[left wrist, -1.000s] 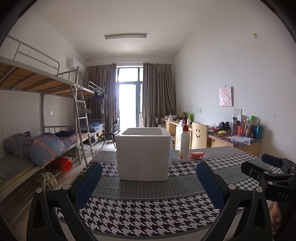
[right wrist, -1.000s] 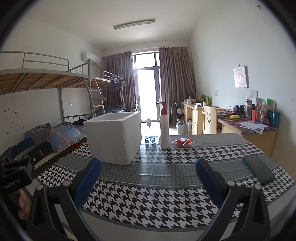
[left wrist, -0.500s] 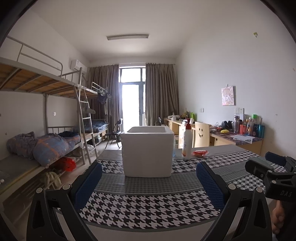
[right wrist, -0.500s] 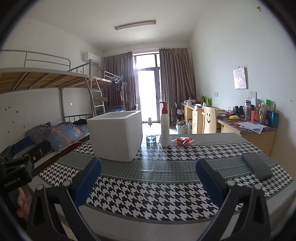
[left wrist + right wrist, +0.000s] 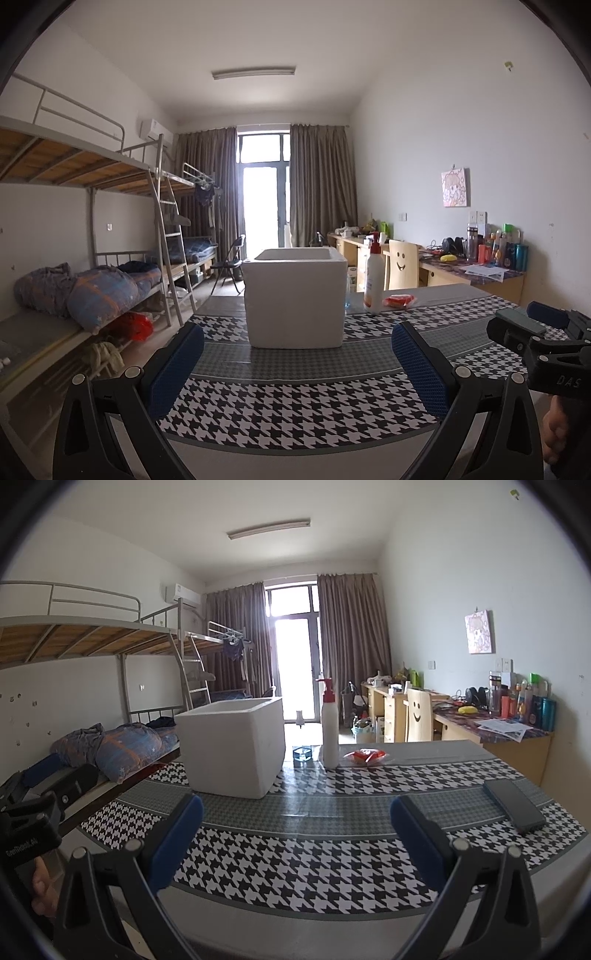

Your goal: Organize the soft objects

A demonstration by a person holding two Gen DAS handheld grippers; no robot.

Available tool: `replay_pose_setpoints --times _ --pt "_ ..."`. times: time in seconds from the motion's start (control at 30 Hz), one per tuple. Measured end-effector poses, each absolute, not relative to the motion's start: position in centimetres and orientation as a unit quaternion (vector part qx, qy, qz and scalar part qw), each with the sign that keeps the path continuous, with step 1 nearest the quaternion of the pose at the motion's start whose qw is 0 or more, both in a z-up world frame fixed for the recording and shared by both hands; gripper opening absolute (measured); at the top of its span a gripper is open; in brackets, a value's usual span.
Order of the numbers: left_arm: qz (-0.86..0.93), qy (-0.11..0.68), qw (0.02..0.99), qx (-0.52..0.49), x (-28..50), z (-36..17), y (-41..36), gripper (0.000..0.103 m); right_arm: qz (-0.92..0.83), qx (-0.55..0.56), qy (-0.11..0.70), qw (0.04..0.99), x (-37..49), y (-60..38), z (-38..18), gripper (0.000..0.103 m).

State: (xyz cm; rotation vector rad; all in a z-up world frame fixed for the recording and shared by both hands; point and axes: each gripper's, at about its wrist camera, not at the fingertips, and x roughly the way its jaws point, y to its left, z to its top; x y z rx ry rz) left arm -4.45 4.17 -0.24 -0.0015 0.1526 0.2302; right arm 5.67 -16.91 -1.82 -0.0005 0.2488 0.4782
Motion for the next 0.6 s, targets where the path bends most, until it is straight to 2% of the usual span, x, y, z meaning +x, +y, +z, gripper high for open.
replay_pose_setpoints --times 0.6 --pt "0.118 0.083 0.99 -0.003 -4.13 -0.1 4.4 0.102 0.237 -0.003 0.123 0.964 5.84 -16.91 -2.0 0.102"
